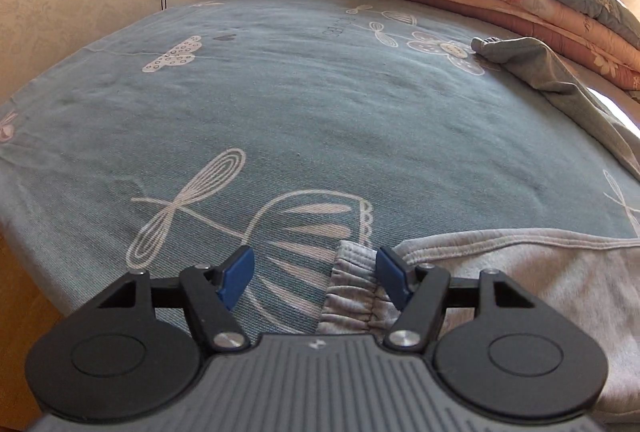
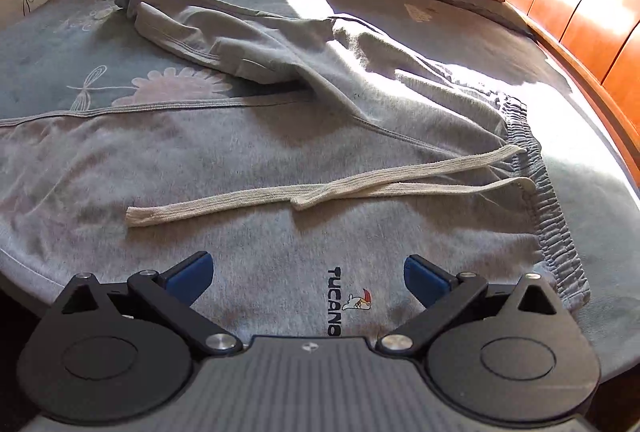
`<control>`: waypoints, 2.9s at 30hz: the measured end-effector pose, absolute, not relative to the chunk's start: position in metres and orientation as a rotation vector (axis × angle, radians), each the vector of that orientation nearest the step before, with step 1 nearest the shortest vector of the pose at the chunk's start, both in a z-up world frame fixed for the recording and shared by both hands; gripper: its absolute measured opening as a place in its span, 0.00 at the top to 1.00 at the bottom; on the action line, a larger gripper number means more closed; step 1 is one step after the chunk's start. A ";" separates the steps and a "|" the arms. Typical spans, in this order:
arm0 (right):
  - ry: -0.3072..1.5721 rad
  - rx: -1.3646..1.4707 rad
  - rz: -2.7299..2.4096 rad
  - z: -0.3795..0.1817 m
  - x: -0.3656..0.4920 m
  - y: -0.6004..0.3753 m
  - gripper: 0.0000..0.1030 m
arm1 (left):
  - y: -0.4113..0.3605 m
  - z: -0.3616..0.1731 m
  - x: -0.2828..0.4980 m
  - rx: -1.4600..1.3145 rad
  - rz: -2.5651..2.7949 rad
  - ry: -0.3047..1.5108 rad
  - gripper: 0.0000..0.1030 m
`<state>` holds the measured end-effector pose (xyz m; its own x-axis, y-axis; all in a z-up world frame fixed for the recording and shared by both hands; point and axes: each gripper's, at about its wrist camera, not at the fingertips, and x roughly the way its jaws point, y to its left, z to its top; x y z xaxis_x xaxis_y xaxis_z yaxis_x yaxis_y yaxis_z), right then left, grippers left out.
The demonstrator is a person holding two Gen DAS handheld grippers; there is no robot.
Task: Fold clothes
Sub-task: 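Grasp the elastic pant leg cuff with the left gripper, then pull the held cuff away from the waistband, then open the left gripper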
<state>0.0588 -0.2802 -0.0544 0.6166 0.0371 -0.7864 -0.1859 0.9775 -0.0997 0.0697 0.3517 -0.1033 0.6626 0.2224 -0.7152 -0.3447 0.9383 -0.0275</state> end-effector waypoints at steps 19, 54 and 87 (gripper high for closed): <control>0.916 -0.275 0.144 -0.068 0.061 -0.244 0.00 | 0.301 -0.100 0.075 0.084 0.282 0.797 0.75; 0.884 -0.238 0.190 -0.061 0.053 -0.245 0.00 | 0.340 -0.112 -0.014 -0.641 0.443 0.674 0.42; 0.869 -0.279 0.232 -0.057 0.041 -0.229 0.00 | 0.297 -0.085 0.007 -0.390 0.300 0.676 0.67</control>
